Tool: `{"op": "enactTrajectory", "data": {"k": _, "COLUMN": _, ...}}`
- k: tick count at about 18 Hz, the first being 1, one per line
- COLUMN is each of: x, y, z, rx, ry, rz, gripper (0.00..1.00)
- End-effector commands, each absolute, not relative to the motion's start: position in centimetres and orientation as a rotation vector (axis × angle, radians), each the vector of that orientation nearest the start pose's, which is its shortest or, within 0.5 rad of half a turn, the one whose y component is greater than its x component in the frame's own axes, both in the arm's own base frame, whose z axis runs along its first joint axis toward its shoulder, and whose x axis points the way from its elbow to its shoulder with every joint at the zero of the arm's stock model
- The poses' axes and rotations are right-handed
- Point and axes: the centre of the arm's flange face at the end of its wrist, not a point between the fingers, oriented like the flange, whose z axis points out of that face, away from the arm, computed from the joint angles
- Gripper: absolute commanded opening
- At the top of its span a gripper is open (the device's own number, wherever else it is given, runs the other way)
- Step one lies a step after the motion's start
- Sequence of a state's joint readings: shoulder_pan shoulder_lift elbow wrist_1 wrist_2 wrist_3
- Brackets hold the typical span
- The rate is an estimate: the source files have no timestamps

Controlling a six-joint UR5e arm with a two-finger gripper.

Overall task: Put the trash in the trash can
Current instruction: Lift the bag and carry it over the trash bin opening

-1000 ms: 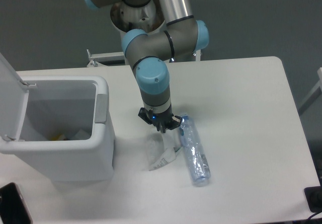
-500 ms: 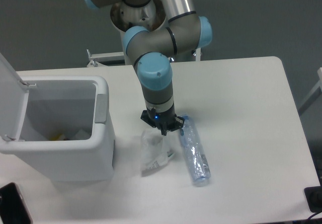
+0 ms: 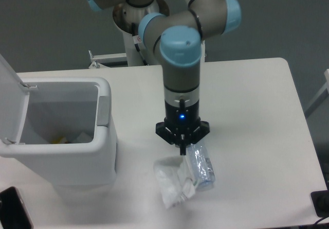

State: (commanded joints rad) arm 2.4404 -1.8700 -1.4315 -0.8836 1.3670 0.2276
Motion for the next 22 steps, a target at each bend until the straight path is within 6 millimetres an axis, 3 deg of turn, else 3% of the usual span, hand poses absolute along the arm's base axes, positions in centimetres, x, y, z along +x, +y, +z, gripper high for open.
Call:
{"op": "enactTrajectory", "data": {"k": 3, "x": -38.6, "y": 53.6, "z": 50.1, "rx": -2.396, "ry": -0.785, "rz": 0.086, "gripper": 0.00}}
{"op": "enactTrajectory", "data": {"k": 8, "x": -35.0, "y": 52.0, "z": 55.9, "rx": -2.284, "ry": -0.791, "rz": 0.021, "gripper": 0.00}}
{"op": "enactTrajectory", "data": {"k": 10, "x": -32.0, "y": 50.3, "z": 57.7, "rx": -2.266, "ry": -0.766, "rz": -0.025, "gripper": 0.00}}
{"op": "enactTrajectory", "data": {"k": 11, "x": -29.1, "y": 48.6, "z": 58.7, "rx": -2.258, "ry": -0.745, "rz": -0.028, "gripper": 0.00}}
{"op": "enactTrajectory", "data": {"k": 13, "x": -24.9, "y": 47.1, "z": 59.1, "rx": -2.262, "ry": -0.702, "rz": -0.038, "gripper": 0.00}}
{"op": "enactTrajectory", "data": {"k": 14, "x": -23.3, "y": 46.8, "z": 58.7, "rx": -2.274, "ry": -0.687, "rz": -0.048, "gripper": 0.00}}
{"op": "enactTrajectory", "data": {"k": 15, "x": -20.5, "y": 46.4, "z": 57.9, "rx": -2.292, "ry": -0.652, "rz": -0.067, "gripper": 0.00}}
{"op": "enactTrajectory", "data": {"k": 17, "x": -16.4, "y": 47.6, "z": 55.9, "rx": -2.348, "ry": -0.566, "rz": -0.125, "gripper": 0.00}}
{"op": "enactTrajectory", "data": {"k": 19, "x": -14.9, "y": 48.6, "z": 53.9, "rx": -2.391, "ry": -0.528, "rz": -0.159, "gripper": 0.00}}
{"op": "enactTrajectory", "data": {"k": 22, "x": -12.4, "y": 49.9, "z": 53.2, "rx": -2.418, "ry": -0.464, "rz": -0.190, "gripper": 0.00}}
